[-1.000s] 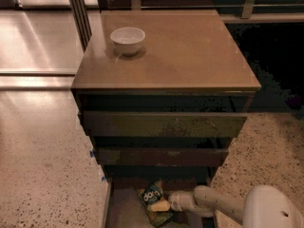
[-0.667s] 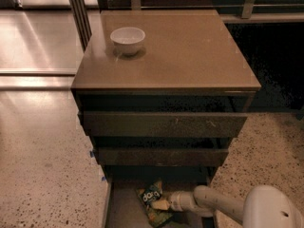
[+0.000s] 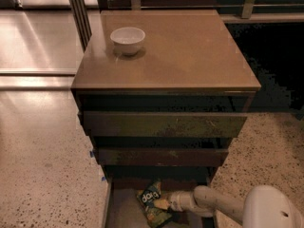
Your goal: Pick green rice chip bag from bottom drawer and place on counter
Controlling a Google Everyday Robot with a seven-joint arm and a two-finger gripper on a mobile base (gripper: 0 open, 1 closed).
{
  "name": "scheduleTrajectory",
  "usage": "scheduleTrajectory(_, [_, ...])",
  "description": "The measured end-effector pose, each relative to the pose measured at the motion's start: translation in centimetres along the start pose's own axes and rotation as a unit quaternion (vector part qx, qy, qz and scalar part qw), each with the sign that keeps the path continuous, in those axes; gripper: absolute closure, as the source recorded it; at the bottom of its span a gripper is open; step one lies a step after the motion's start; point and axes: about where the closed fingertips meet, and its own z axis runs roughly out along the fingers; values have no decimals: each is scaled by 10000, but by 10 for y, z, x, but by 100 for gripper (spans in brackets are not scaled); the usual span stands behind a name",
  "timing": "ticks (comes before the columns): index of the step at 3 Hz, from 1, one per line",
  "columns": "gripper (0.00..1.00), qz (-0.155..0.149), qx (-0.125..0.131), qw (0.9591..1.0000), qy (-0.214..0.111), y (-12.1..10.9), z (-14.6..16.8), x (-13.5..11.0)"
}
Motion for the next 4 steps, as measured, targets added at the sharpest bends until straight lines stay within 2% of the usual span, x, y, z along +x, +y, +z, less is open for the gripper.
scheduleTrajectory(1, [100, 0, -1, 10000, 0, 0, 0, 0])
scheduleTrajectory(2, [100, 0, -8, 10000, -2, 1, 0, 0])
scheduleTrajectory(3, [100, -47, -154, 9998, -82, 19, -27, -11])
scheduleTrajectory(4, [100, -247, -114, 9994, -212, 45, -72, -36])
